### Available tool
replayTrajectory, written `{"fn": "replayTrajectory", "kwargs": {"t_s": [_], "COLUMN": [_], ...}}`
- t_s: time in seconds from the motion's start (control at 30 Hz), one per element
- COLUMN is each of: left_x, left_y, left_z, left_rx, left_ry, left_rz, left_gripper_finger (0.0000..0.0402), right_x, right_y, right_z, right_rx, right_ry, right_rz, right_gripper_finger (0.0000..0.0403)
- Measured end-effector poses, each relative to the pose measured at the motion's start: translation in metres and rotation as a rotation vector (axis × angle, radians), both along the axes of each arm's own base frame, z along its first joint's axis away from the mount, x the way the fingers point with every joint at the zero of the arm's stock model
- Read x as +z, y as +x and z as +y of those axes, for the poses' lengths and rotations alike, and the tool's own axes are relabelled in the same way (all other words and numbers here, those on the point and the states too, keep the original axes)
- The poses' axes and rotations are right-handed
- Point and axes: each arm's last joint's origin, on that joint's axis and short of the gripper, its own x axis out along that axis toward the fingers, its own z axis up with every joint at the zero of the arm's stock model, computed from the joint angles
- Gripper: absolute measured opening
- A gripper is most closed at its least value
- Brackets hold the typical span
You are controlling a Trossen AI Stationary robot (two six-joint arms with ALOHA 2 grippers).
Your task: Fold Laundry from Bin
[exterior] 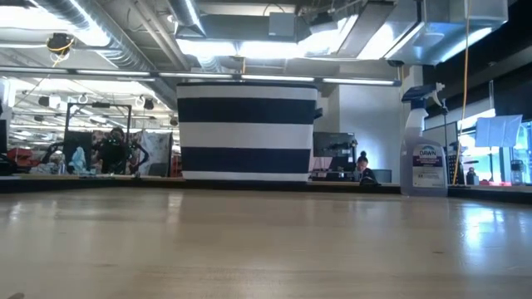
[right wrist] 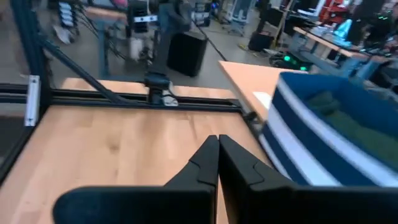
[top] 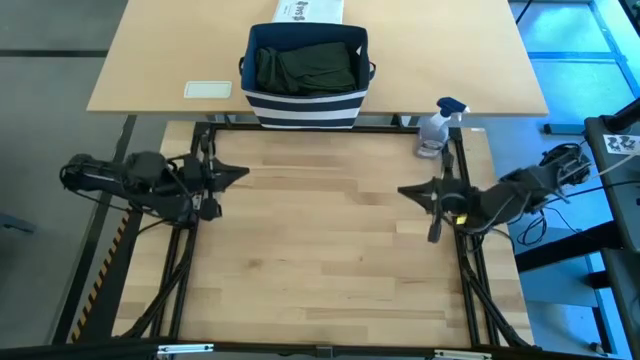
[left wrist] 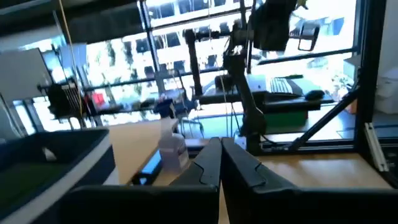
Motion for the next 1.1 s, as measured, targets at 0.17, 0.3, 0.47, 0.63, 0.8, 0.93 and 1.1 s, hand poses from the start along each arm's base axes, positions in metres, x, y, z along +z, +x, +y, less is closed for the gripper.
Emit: {"fn": "replayTrajectory", "kwargs": {"t_s": [0.17,0.3,0.47,0.63,0.8,0.93,1.1], "left_x": [-0.009,-0.029,-0.061,-0.098,-0.124,-0.138,-0.149], "left_y": [0.008,0.015,0.022,0.023,0.018,0.014,0.010], "left_z": [-0.003,-0.001,0.011,0.028,0.040,0.045,0.049], "left_rx": [-0.002,0.025,0.106,0.069,0.053,0.044,0.005], "left_ry": [0.049,0.087,0.112,0.099,0.047,0.029,0.043], "left_rz": [-0.033,-0.025,-0.065,-0.142,-0.176,-0.176,-0.187], "left_gripper_finger": [0.0000,0.0000,0.0000,0.0000,0.0000,0.0000,0.0000], "right_x": [-0.062,-0.100,-0.136,-0.180,-0.217,-0.233,-0.245], "right_y": [-0.026,-0.057,-0.088,-0.099,-0.096,-0.088,-0.081], "right_z": [-0.012,-0.029,-0.051,-0.064,-0.071,-0.074,-0.081], "right_rx": [0.011,0.048,0.002,-0.087,-0.172,-0.133,-0.075], "right_ry": [0.044,0.062,-0.001,-0.063,-0.097,-0.121,-0.128], "right_rz": [-0.106,-0.238,-0.393,-0.410,-0.428,-0.506,-0.519], "right_gripper_finger": [0.0010,0.0010,0.0010,0.0010,0.0010,0.0010,0.0010]}}
